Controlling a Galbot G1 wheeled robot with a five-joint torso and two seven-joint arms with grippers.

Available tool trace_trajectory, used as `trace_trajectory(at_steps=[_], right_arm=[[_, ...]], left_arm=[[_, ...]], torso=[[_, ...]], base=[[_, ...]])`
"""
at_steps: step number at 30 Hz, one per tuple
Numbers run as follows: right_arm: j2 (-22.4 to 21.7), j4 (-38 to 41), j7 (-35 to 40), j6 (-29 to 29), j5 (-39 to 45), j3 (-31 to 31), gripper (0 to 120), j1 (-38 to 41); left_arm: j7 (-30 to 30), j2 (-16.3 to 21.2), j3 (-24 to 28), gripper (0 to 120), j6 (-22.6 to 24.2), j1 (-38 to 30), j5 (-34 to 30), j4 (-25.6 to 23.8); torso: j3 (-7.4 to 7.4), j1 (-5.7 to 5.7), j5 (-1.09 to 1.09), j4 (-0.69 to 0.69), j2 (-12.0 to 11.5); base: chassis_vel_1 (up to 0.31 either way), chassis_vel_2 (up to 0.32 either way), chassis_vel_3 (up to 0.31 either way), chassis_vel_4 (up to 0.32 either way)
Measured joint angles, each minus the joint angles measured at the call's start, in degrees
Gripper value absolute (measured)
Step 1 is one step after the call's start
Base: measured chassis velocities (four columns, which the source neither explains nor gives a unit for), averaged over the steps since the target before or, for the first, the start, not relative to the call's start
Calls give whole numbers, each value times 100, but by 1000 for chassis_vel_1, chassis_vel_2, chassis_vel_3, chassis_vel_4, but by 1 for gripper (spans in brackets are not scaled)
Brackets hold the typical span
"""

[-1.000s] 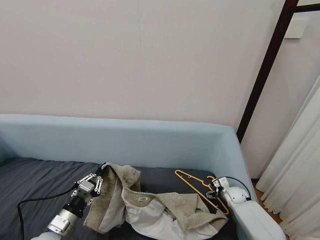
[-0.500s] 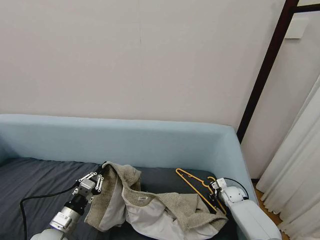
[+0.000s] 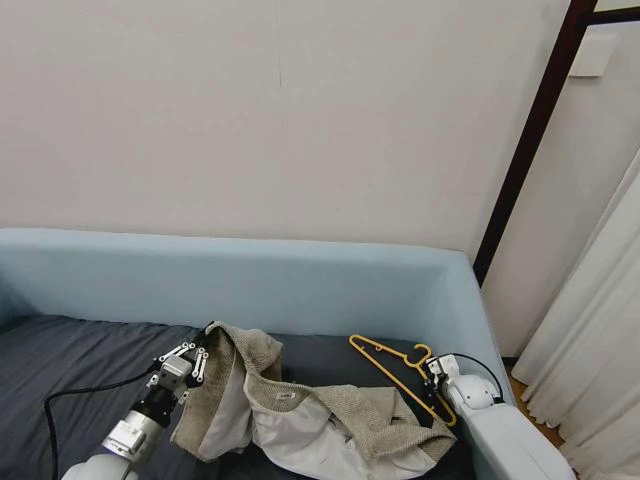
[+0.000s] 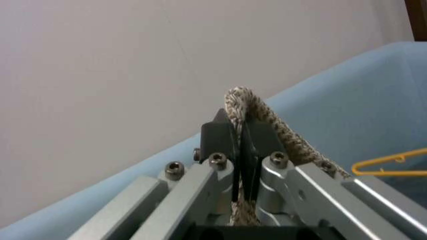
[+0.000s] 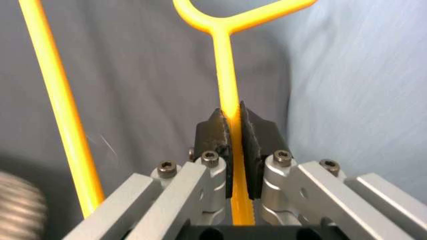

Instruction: Pick up the clothes from the sofa and hang them on the clothes hanger.

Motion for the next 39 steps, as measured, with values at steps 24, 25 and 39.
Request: trace_trajectory(at_steps=[24,25,39], right_arm=[[-1809,4900,1978,3284,-4579,87,4,-2642],[-1849,5035,2024,3196,-4697,66,4,-2712],[-2080,6044,2434,2385,-5423,-564,4,-3626]], left_arm=[[-505,277,3,0,675,40,-1457,-244],[-533,269,8,0,706,40,-1499,-266],[-705,48,73,0,1044,157,-1574,-575]], torso=[[-1,-1,0,0,1],[-1,-1,-1,1,1],[-1,-1,0,0,0]], base=[[0,0,0,0],[0,0,0,0],[0,0,0,0]])
